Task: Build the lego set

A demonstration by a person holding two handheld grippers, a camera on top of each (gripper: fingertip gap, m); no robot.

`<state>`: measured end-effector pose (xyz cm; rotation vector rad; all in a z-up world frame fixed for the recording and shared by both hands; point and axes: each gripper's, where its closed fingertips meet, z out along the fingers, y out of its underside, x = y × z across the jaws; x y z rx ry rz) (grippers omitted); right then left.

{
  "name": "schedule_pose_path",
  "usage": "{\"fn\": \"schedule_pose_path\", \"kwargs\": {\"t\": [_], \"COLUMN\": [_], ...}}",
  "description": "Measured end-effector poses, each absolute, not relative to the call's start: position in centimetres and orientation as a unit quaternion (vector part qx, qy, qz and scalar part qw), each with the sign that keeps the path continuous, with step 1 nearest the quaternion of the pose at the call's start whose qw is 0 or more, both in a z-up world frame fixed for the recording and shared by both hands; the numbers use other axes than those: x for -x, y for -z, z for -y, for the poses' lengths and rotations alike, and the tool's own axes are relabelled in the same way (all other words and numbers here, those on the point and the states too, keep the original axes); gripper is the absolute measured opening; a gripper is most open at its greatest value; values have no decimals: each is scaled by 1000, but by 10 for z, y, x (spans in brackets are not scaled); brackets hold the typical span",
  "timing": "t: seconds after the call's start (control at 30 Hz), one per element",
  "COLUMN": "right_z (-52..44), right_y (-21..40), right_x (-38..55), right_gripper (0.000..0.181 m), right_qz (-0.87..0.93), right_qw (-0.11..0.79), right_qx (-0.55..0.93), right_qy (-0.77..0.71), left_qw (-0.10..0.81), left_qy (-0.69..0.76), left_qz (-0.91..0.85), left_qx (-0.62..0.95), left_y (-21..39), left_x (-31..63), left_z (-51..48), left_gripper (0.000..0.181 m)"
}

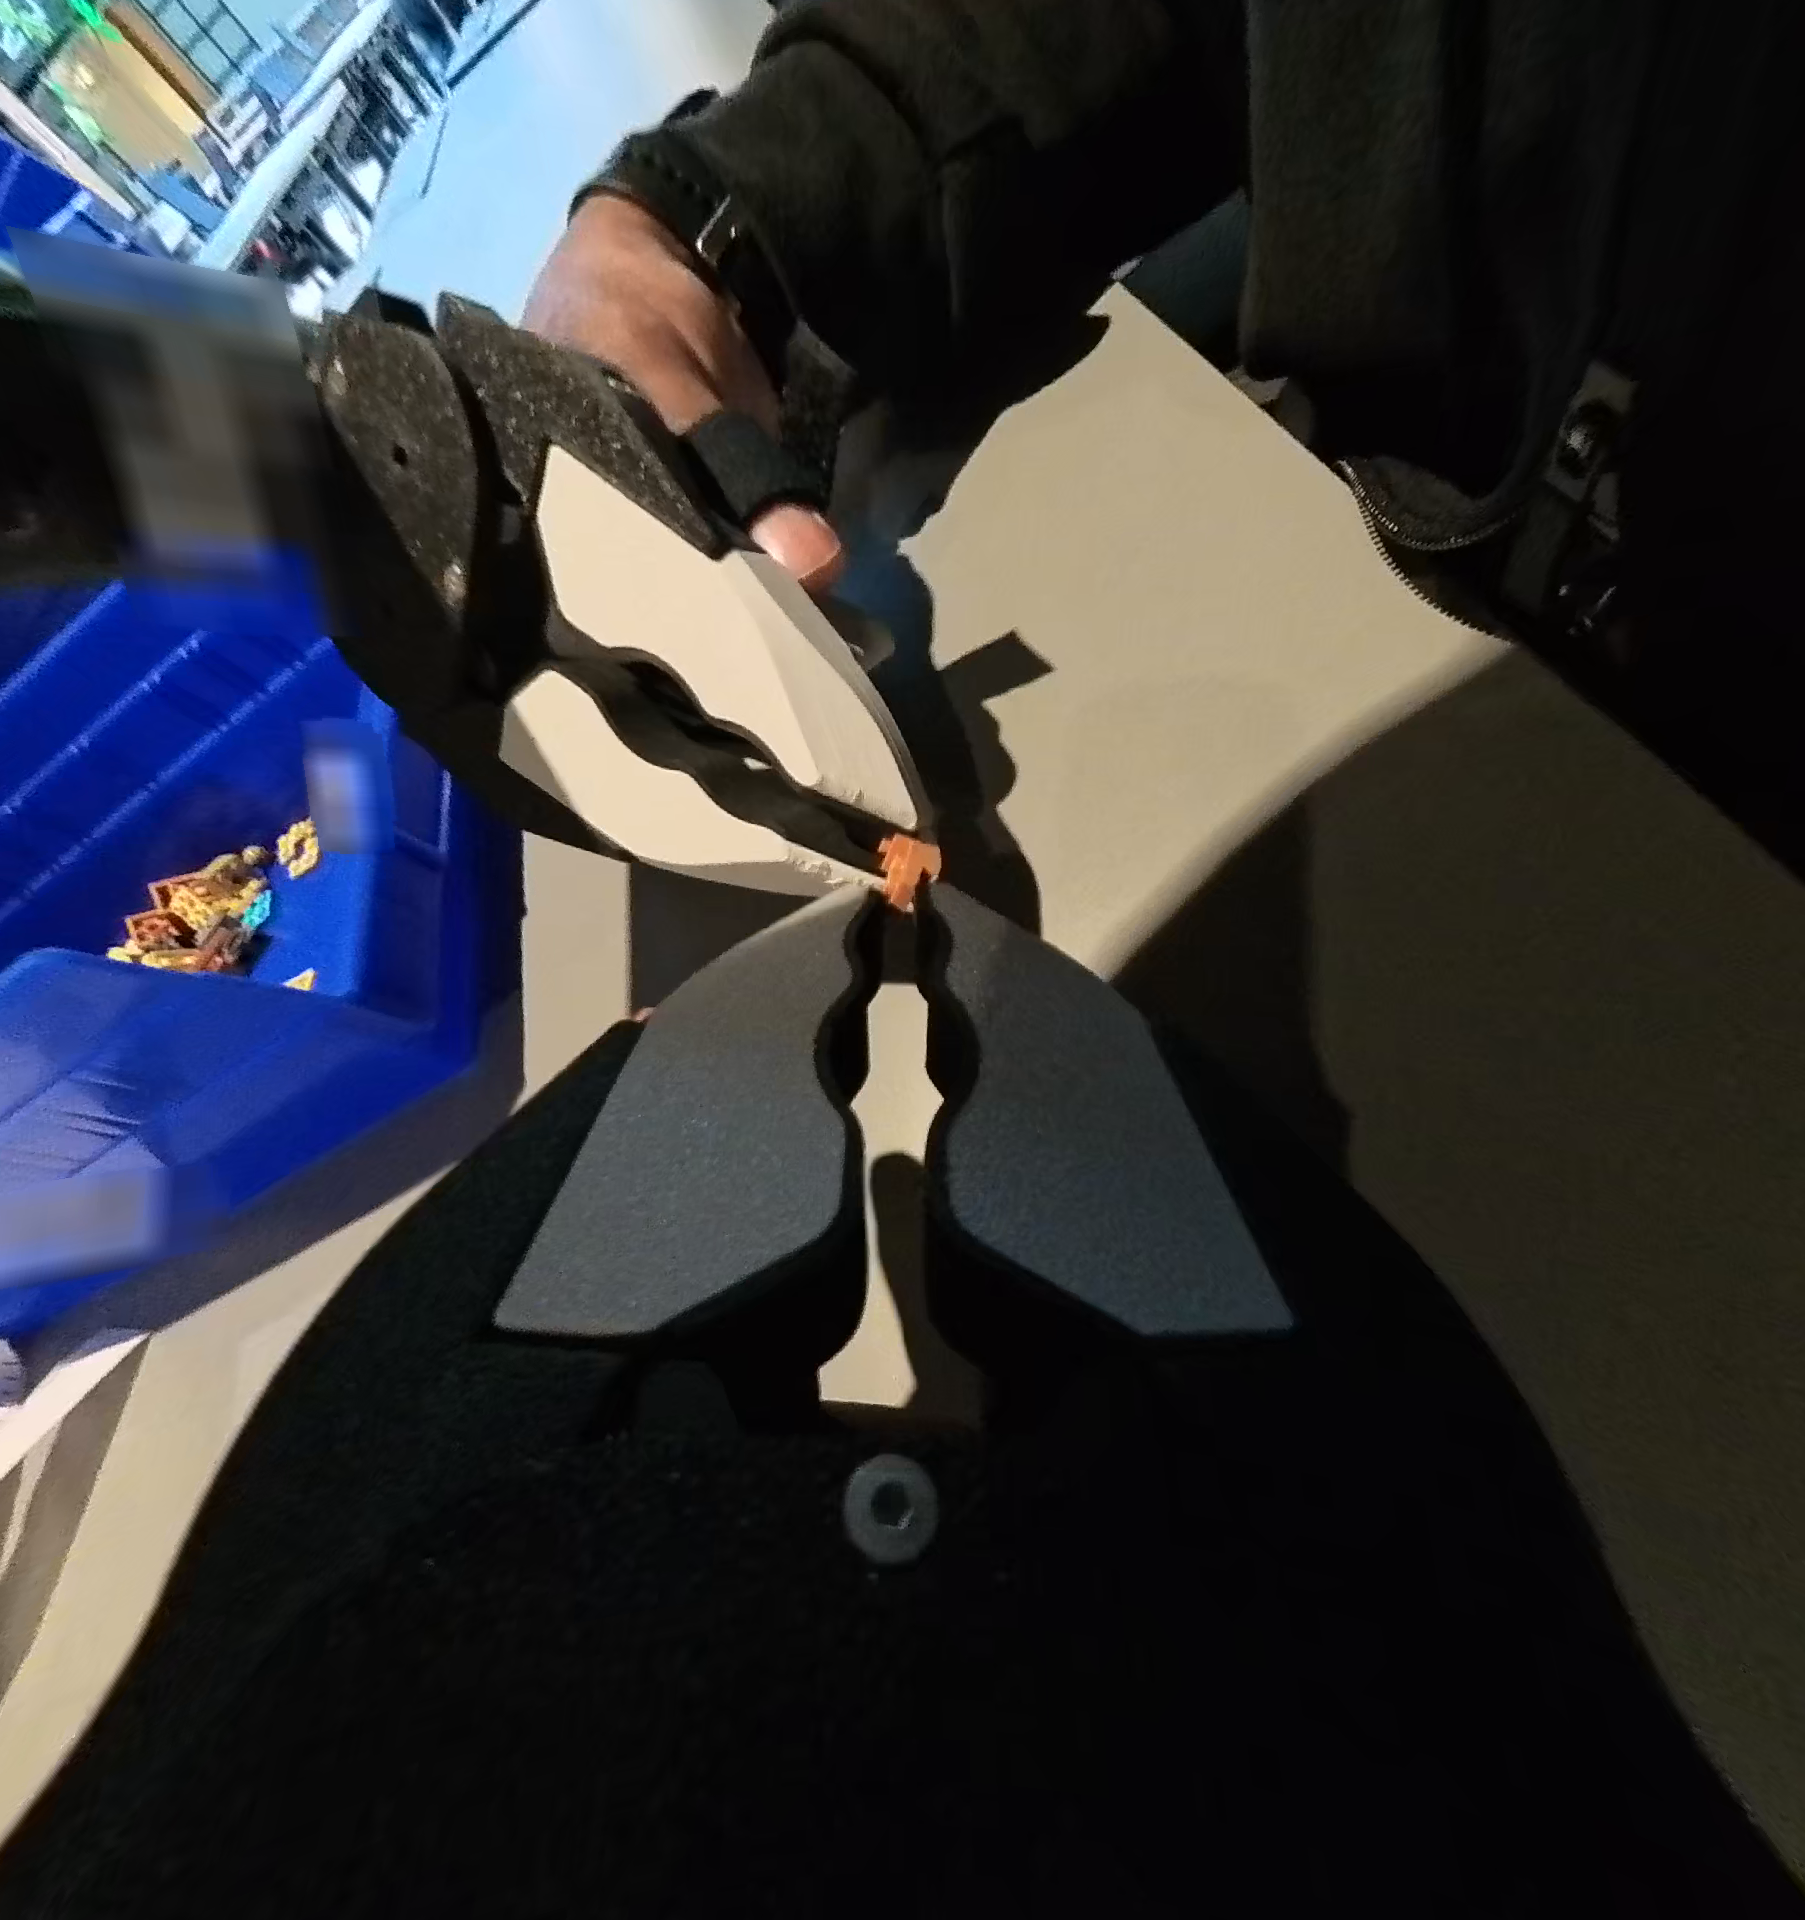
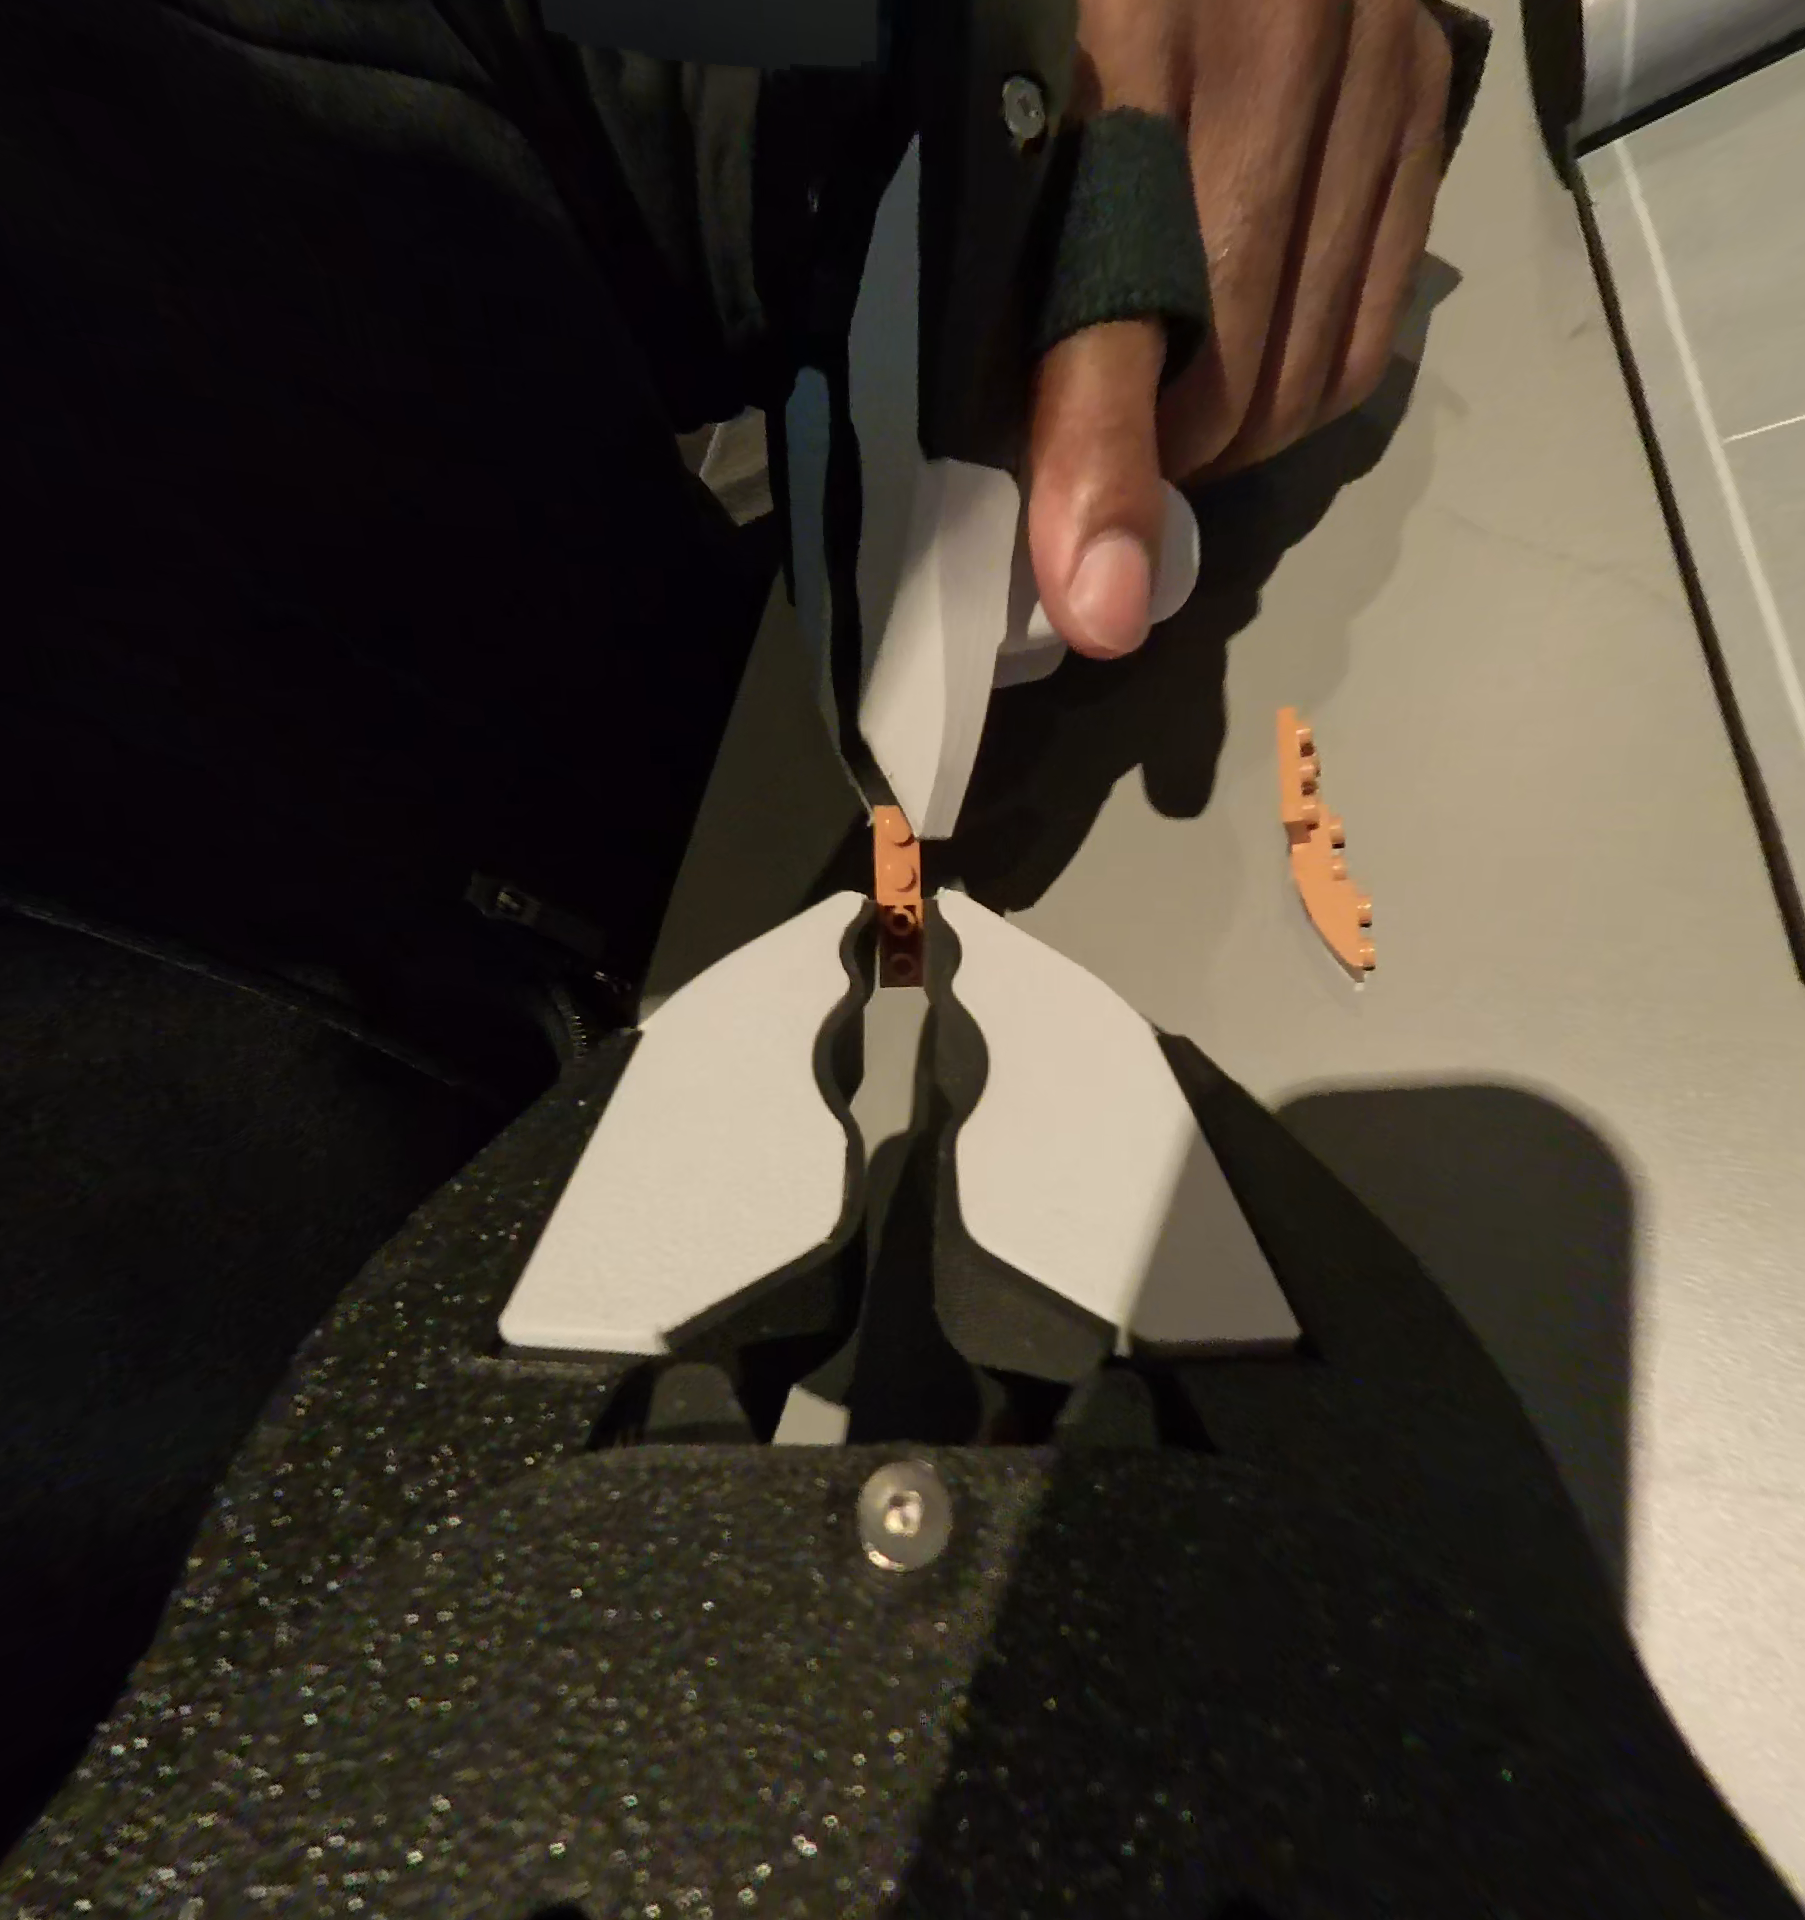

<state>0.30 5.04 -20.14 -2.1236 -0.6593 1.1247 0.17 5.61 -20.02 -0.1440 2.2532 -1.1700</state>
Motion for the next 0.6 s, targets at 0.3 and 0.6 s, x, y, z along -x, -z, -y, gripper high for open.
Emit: {"fn": "schedule_pose_path", "kwargs": {"t": [0.3,0.6], "right_z": [-48,-44], "right_y": [202,203], "right_x": [0,3], "right_gripper": [8,8], "right_qz": [253,259], "right_qw": [311,298], "right_qx": [805,803], "right_qy": [-437,-446], "left_qw": [337,367], "left_qy": [417,400], "left_qz": [-844,-839], "left_qx": [5,-39], "left_y": [200,201], "left_x": [1,4], "left_z": [-54,-50], "left_gripper": [5,5]}}
